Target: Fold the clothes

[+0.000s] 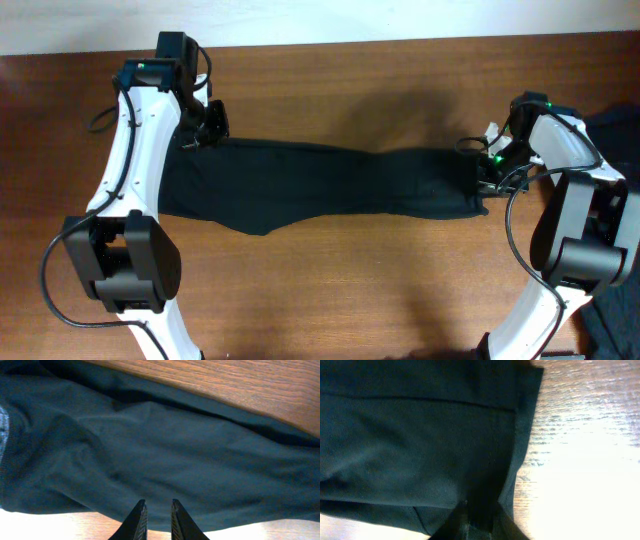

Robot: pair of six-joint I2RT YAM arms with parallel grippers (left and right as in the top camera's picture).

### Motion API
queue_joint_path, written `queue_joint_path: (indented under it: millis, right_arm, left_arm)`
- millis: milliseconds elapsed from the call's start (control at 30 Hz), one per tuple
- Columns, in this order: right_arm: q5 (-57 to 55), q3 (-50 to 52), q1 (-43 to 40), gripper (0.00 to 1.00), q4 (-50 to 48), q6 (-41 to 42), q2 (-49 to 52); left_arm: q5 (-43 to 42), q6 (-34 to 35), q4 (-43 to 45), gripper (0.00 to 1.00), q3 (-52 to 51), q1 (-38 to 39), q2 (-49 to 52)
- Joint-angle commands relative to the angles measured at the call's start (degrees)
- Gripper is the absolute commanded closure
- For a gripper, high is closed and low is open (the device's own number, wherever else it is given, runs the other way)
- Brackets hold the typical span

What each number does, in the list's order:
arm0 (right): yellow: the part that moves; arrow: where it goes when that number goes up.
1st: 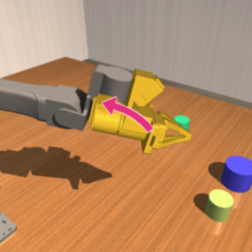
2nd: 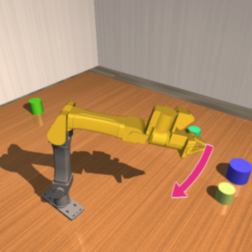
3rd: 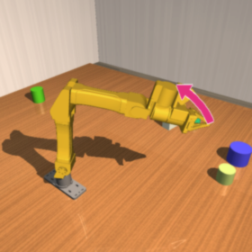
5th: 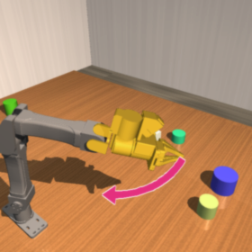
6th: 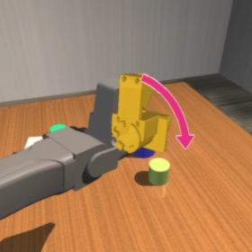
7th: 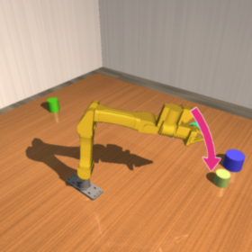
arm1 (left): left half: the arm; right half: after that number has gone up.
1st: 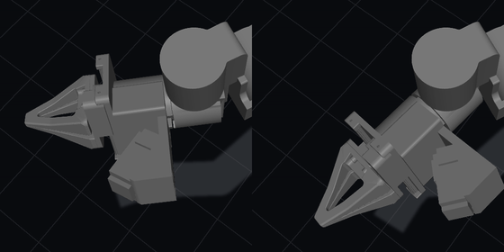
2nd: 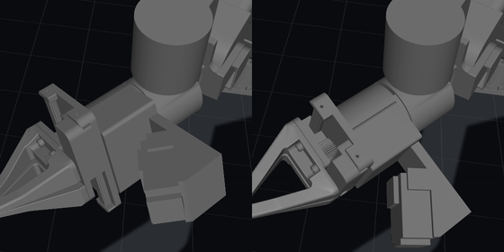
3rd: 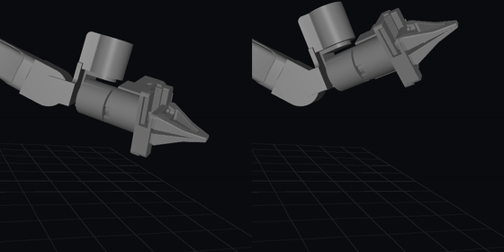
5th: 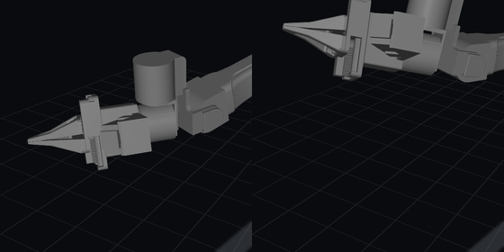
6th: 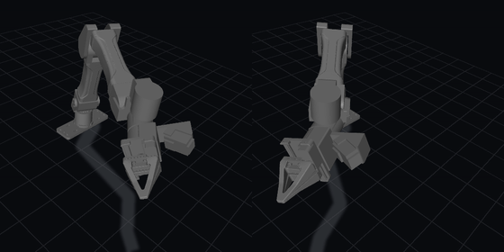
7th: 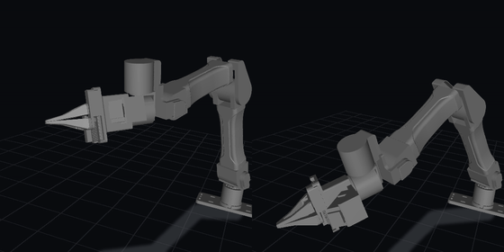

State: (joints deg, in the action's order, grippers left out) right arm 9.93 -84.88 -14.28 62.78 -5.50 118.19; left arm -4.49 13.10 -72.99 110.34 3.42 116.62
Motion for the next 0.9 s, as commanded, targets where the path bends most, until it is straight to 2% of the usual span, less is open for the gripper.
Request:
queue_joint_path:
  millis: [0,233,333,500,667,867]
  right_arm:
    - [-0.70,-1.11,-0.42,0.96,0.35,0.44,-2.10]
    - [-0.44,-2.08,-0.42,0.96,2.36,1.95,-2.64]
    - [-0.20,-2.58,-0.42,0.96,3.52,2.03,-3.96]
    - [-0.07,-2.58,-0.42,0.96,5.03,3.50,-6.80]
    - [-0.17,-2.56,-0.42,0.96,9.81,4.50,-8.09]
    - [-5.03,-1.84,-0.42,0.96,12.07,7.10,-8.09]
  left_arm:
    - [0.87,0.50,0.31,0.83,-0.59,-0.20,-0.33]
    - [2.23,0.50,0.48,0.83,-0.59,-0.20,-0.33]
    - [4.17,0.52,0.94,0.78,-0.59,-0.20,-0.33]
    - [4.52,0.52,2.01,0.77,-0.59,-0.20,-0.31]
    - [4.52,0.52,2.86,0.76,-0.59,-0.22,-0.28]
    - [4.66,0.52,3.10,0.76,-0.59,-0.48,-0.28]
